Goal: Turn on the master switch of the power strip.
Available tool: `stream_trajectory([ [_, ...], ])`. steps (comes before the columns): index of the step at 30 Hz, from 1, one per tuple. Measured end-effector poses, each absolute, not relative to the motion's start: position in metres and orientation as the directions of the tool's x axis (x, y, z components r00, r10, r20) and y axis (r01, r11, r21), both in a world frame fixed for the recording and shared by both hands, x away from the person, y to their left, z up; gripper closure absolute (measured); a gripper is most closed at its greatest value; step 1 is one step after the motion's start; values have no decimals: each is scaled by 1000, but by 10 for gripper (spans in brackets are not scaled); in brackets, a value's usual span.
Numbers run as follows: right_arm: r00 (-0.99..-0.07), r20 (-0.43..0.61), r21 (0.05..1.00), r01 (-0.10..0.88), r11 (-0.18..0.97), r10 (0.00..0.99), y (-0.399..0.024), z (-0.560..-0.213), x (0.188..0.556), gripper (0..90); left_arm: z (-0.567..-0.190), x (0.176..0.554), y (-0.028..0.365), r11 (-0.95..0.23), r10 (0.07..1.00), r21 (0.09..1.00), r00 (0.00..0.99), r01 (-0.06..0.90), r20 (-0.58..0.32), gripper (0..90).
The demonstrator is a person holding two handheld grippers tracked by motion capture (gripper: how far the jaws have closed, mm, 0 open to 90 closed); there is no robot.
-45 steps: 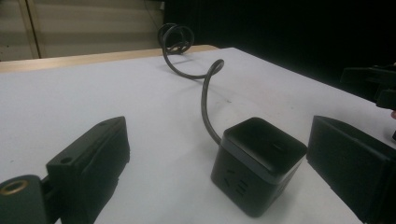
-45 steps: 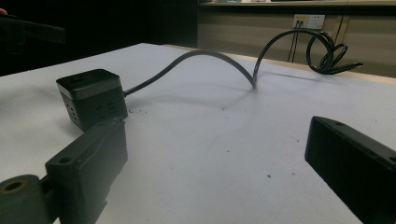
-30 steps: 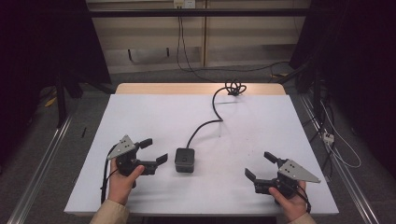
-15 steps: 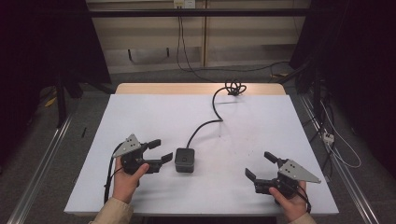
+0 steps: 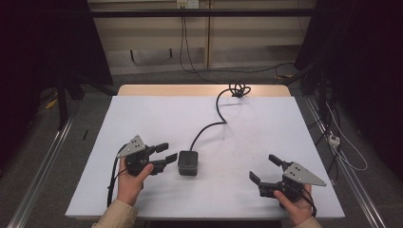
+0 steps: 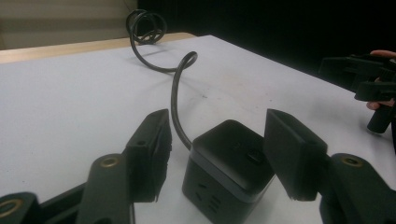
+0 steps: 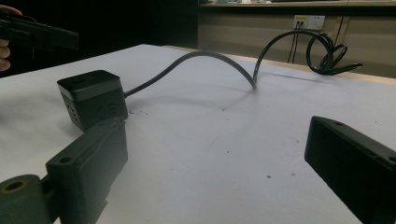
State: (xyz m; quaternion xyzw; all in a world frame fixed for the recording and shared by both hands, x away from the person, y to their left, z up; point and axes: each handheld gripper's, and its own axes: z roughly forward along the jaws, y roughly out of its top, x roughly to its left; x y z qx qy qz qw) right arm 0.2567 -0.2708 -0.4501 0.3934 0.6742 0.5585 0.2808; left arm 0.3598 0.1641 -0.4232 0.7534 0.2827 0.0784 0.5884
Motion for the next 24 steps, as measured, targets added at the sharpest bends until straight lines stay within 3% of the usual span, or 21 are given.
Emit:
stream_trajectory([
  [24, -535, 64, 974, 218, 65, 842, -270, -450, 256, 54, -422, 364, 153, -190, 482, 918, 848, 349, -222, 647],
])
